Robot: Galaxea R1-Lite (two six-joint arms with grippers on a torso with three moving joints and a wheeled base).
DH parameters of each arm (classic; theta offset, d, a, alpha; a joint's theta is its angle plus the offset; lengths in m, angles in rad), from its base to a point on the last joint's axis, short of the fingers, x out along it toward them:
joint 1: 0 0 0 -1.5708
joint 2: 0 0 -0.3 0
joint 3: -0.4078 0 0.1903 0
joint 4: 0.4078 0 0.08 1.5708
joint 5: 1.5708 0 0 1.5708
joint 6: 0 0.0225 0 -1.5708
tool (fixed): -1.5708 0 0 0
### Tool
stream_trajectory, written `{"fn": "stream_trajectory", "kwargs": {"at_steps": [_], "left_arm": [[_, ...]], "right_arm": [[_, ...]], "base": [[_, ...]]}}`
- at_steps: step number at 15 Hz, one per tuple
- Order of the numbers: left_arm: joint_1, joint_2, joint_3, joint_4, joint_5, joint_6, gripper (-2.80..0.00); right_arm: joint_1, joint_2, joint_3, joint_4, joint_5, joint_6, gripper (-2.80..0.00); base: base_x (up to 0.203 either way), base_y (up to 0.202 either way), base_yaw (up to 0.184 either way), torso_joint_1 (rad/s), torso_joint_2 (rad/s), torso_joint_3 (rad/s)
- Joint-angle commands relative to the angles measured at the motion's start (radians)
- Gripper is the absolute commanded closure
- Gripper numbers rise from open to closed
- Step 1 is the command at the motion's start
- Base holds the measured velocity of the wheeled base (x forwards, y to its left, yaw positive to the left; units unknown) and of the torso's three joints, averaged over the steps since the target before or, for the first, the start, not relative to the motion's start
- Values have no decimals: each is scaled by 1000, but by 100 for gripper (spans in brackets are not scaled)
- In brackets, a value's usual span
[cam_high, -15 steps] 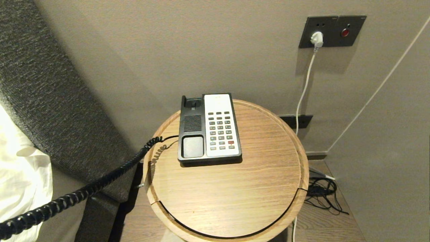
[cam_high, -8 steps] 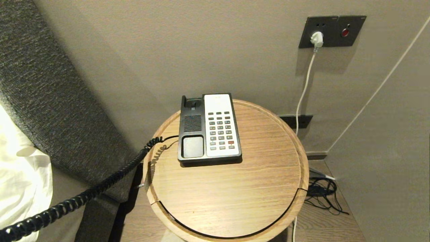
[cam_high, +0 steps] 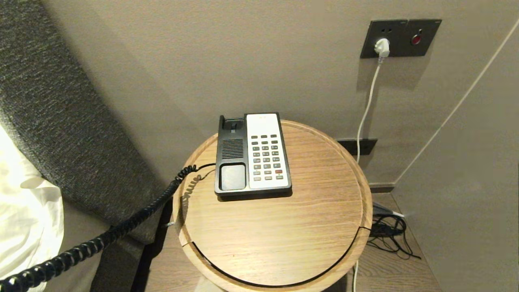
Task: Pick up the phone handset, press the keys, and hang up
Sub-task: Dial the number
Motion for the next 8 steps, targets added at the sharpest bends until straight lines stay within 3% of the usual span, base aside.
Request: {"fn": "stream_trajectory", "kwargs": {"at_steps": [1,3,5,8], "left_arm": [[1,24,-1,-9,0,-4,0],[1,36,-5,-16,1,-1,0],[1,41,2,-36,1,-2,0],[2,67,-5,-44,4,-3,0]], "right_arm": [[0,404,-228,48,114,56,0],[16,630,-328,80,237,92,0],[87,810,-393,105,290,112,0],[307,1022,-480,139,282,146,0]], "base": [[0,0,0,0,0,0],[0,0,0,0,0,0],[0,0,0,0,0,0],[0,0,0,0,0,0]]}}
